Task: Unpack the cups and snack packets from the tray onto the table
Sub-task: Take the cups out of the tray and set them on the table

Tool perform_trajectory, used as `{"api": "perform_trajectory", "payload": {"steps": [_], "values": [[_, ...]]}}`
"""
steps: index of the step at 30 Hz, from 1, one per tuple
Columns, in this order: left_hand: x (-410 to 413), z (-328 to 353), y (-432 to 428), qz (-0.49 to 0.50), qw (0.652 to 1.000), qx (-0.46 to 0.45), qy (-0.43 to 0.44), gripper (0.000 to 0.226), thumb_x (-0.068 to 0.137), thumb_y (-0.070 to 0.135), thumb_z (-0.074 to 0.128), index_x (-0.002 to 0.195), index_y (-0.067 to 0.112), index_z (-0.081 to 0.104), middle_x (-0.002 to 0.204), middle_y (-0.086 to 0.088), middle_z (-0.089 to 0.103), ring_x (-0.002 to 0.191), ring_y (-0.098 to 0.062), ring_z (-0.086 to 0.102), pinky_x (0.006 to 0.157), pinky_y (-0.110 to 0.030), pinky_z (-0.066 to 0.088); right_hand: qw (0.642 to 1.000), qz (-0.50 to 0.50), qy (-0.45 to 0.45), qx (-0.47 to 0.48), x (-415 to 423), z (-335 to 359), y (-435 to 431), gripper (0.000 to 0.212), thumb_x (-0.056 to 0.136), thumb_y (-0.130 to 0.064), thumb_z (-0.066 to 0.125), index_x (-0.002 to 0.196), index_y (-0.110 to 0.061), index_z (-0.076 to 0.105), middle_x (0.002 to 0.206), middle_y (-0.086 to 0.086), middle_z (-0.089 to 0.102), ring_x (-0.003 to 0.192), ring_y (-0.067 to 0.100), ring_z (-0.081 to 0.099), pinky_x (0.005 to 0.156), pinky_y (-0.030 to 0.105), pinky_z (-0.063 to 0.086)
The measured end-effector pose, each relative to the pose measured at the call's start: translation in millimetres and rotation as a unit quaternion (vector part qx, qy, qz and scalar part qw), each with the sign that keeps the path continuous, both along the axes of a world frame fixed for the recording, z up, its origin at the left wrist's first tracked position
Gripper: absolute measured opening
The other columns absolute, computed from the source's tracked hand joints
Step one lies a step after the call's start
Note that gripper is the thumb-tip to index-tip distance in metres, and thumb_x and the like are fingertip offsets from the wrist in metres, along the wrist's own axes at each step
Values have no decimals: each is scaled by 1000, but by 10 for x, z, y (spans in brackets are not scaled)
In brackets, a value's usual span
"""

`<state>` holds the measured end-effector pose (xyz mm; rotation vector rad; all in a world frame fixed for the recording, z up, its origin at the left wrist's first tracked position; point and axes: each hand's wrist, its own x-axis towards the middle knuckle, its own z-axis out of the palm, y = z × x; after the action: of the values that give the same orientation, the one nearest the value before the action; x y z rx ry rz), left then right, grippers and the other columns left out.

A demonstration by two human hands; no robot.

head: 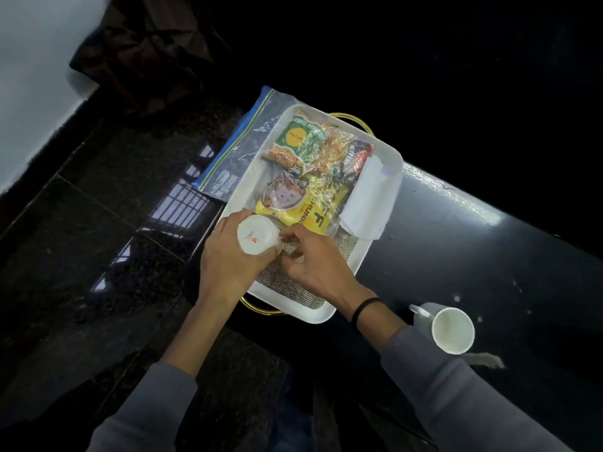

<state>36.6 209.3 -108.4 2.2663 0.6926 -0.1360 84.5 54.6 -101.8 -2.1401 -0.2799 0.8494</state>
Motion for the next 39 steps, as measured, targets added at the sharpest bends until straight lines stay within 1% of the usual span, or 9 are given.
{"api": "perform_trajectory", "payload": {"steps": [4,7,11,14,17,20,26,29,39], "values": [[-111,78,-72,94,986,-136,-3,58,57,39,96,109,36,68,101,14,75,94,-2,72,79,-30,62,996,-56,38,56,-30,73,-283,52,85,-39,79,130,-22,59,126,-6,66,104,10,65,76,18,50],[-102,169,-217,148,945,-293,-15,55,59,33,97,108,27,74,101,8,80,95,-7,76,71,-22,60,988,-100,68,97,-45,158,-541,61,81,-51,80,134,-30,57,127,-18,62,115,1,58,83,10,43],[0,379,-633,125,890,-439,-8,61,64,35,91,118,13,73,109,-8,79,99,-23,76,75,-32,62,950,-188,147,202,-65,270,-928,65,77,-47,85,134,-30,57,129,-11,68,119,5,64,101,31,53],[89,477,-1046,77,872,-483,9,35,74,37,85,102,16,78,102,-7,78,95,-22,75,78,-32,61,913,-264,162,266,-113,329,-1278,60,77,-35,89,129,-25,60,123,-5,73,113,11,70,99,35,57],[162,514,-1480,9,882,-468,43,11,86,37,77,89,26,79,98,-1,79,98,-20,76,77,-30,61,897,-320,132,276,-174,397,-1700,62,73,-33,92,126,-22,61,120,-2,75,110,16,73,90,34,60],[181,501,-1913,-63,896,-434,68,19,87,45,72,100,32,79,103,6,80,103,-10,74,84,-32,60,904,-344,76,242,-262,457,-2207,63,70,-36,94,123,-25,62,118,-7,75,109,10,72,83,25,60],[76,376,-2500,-170,931,-317,64,23,87,42,73,108,32,76,102,20,77,100,9,69,92,-20,51,940,-334,-18,67,-521,439,-3119,68,64,-50,93,120,-36,58,119,-10,68,110,11,67,88,30,60],[-34,328,-2626,-227,938,-251,81,23,88,47,69,109,37,74,104,26,75,102,14,65,81,-9,45,953,-297,-50,-36,-685,364,-3420,71,63,-51,89,123,-37,54,125,-20,63,109,10,64,88,27,55],[-253,269,-2687,-256,943,-185,109,19,91,41,63,108,40,71,108,18,72,93,-7,69,85,-29,55,959,-71,-115,-250,-1133,-27,-3527,76,69,-41,81,135,-32,45,132,-9,59,113,23,57,80,41,55]]}}
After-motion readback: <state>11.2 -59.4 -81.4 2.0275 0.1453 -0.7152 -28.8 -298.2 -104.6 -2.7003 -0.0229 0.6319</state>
